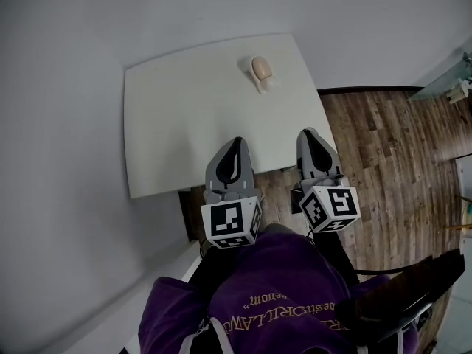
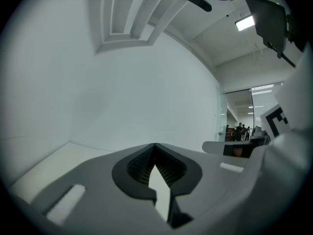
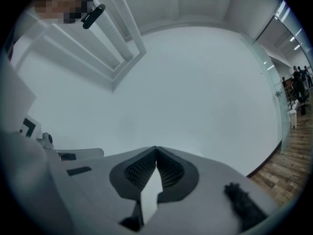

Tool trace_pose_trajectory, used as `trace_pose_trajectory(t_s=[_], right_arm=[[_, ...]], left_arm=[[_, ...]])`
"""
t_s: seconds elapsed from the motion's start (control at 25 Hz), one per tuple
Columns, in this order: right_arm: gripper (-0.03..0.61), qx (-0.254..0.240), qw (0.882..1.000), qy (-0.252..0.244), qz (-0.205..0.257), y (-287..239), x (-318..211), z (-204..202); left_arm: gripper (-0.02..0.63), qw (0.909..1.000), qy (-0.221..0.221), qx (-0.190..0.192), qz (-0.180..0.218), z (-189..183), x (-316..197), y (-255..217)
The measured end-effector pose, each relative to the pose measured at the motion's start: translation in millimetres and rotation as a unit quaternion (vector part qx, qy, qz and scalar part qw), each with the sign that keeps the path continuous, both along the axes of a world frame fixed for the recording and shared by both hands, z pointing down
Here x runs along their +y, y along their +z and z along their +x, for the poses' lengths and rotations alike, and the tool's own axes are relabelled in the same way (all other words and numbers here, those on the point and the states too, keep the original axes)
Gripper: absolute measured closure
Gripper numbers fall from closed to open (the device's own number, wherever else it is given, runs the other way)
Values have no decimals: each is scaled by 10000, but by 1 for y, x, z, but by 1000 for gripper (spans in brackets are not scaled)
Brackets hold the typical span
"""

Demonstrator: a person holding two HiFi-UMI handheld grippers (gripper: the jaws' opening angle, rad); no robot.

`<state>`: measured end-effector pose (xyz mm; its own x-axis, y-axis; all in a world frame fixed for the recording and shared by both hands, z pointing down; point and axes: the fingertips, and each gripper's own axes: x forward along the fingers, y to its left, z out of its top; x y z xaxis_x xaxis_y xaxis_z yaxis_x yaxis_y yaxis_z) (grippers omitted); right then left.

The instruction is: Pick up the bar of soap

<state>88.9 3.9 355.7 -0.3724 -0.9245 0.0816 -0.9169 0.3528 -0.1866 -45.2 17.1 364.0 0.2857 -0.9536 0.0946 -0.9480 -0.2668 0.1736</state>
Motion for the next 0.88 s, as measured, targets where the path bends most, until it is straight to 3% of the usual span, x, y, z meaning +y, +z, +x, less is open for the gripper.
trace_pose_trajectory(t_s=[0.2, 0.48, 0.88], right_arm=[[569, 48, 9999, 21, -134, 12, -21, -10], [569, 83, 9995, 115, -275, 23, -49, 8], [569, 81, 9981, -478, -386, 23, -136, 34]], left_arm=[[606, 9999, 8, 37, -122, -11, -25, 11], [606, 9996, 69, 70, -280, 3, -55, 24], [606, 9983, -407, 31, -411, 39, -129, 28]])
